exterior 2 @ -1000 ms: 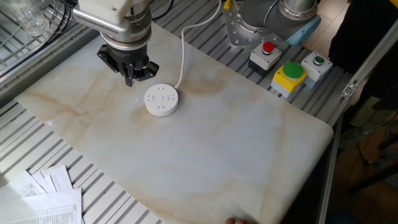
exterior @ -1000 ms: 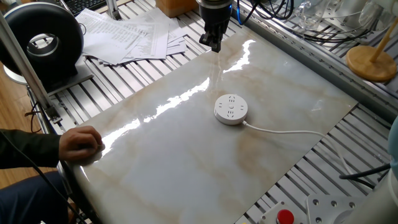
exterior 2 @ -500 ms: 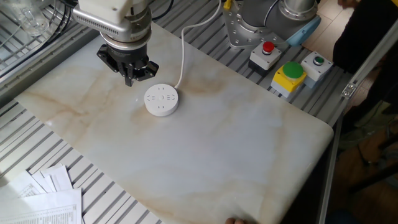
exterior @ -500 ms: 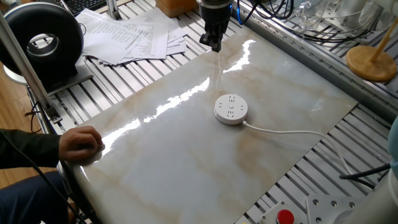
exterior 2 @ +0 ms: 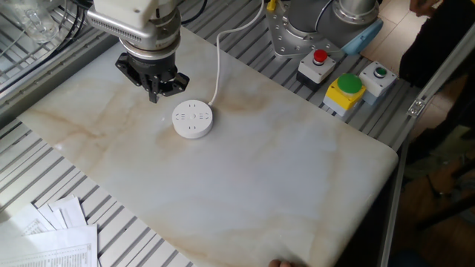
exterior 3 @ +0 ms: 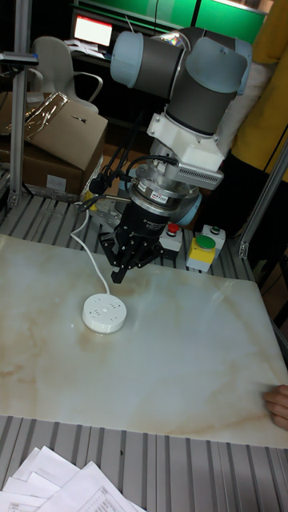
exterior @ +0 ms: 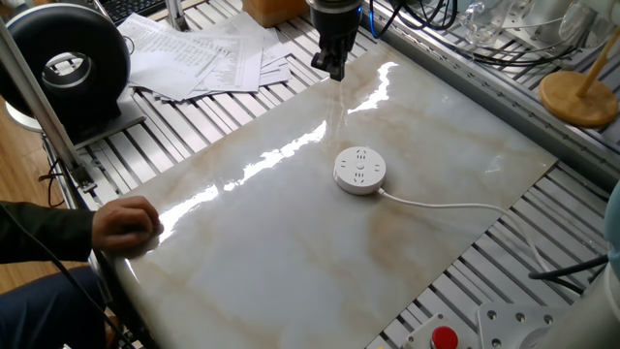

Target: Turn on the power strip by pressing the button

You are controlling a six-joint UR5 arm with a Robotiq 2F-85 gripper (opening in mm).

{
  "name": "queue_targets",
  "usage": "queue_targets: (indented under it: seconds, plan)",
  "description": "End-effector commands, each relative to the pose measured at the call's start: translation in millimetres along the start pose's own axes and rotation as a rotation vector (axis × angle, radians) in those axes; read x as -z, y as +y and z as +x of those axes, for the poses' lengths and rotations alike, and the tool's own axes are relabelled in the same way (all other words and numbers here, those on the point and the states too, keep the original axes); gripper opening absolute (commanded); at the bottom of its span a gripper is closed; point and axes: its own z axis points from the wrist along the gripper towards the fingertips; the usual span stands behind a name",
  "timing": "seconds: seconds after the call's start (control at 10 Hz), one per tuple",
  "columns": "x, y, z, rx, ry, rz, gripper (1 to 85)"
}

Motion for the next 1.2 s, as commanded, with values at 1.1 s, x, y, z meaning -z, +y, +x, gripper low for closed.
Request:
queue_targets:
  seconds: [1.1]
  plan:
    - [1.5, 0.1, -1.2, 0.006, -0.007, -0.007, 1.3]
